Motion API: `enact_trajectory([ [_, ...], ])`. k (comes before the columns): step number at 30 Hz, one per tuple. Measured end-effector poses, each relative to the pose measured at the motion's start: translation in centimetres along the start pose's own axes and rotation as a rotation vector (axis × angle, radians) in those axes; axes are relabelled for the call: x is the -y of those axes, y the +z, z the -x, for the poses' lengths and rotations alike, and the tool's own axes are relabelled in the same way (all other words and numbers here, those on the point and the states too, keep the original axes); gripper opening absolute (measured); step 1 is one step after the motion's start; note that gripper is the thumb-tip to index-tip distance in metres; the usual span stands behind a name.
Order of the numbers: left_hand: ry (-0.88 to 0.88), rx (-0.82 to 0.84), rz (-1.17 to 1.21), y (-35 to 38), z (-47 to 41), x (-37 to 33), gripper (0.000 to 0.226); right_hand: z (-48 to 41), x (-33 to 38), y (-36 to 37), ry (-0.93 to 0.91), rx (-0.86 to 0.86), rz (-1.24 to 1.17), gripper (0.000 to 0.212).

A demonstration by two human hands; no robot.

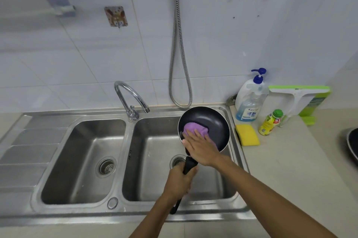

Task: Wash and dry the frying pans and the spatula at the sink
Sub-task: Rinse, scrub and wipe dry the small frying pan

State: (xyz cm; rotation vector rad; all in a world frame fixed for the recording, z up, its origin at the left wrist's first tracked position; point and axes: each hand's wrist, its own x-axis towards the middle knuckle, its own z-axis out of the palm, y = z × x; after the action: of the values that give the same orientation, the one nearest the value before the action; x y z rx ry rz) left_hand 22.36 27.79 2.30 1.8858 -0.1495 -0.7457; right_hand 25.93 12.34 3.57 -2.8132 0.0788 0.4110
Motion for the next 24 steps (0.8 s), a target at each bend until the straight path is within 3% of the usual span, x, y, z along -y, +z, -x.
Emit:
enact_trajectory([
  [3,-0.015,-0.013,-0.029,-0.6,0.6,-0.1,0.032,-2.0,-1.6,-0.6,-0.065,-0.073,0.132,0.059],
  [5,-0.012,-0.009,-0.024,-1.1,0.8,-0.4,0.034,-3.3,-3.9,-1.9,0.018,-0.129,0.239,0.061],
  [8,-0.002,-0.035,0.019,-2.7,0.3,-0.9,0.026,-2.5,-7.0,-2.4,0.008,-0.081,0.313,0.064],
  [12,0.033,-0.01,-0.068,-3.8,0.1,-0.8,0.023,1.4,-2.6,-0.9,-0.195,0.048,0.069,0.054],
  [15,0.082,0.037,-0.226,-2.9,0.6,-0.4,0.026,-0.5,0.6,-0.6,-0.29,-0.062,-0.011,0.052],
  [19,0.001,-0.001,-0.146,-3.8,-0.1,-1.3,0.033,-5.3,-5.3,-1.3,-0.026,-0.114,0.051,0.06],
  [21,-0.026,-0.017,-0.104,-5.2,-0.6,-1.7,0.032,-3.6,-7.1,-0.8,-0.071,-0.132,0.088,0.054],
  [24,0.016,0.033,-0.229,-6.1,-0.6,-2.3,0.025,0.1,-4.1,0.3,-0.125,0.018,-0.192,0.051],
])
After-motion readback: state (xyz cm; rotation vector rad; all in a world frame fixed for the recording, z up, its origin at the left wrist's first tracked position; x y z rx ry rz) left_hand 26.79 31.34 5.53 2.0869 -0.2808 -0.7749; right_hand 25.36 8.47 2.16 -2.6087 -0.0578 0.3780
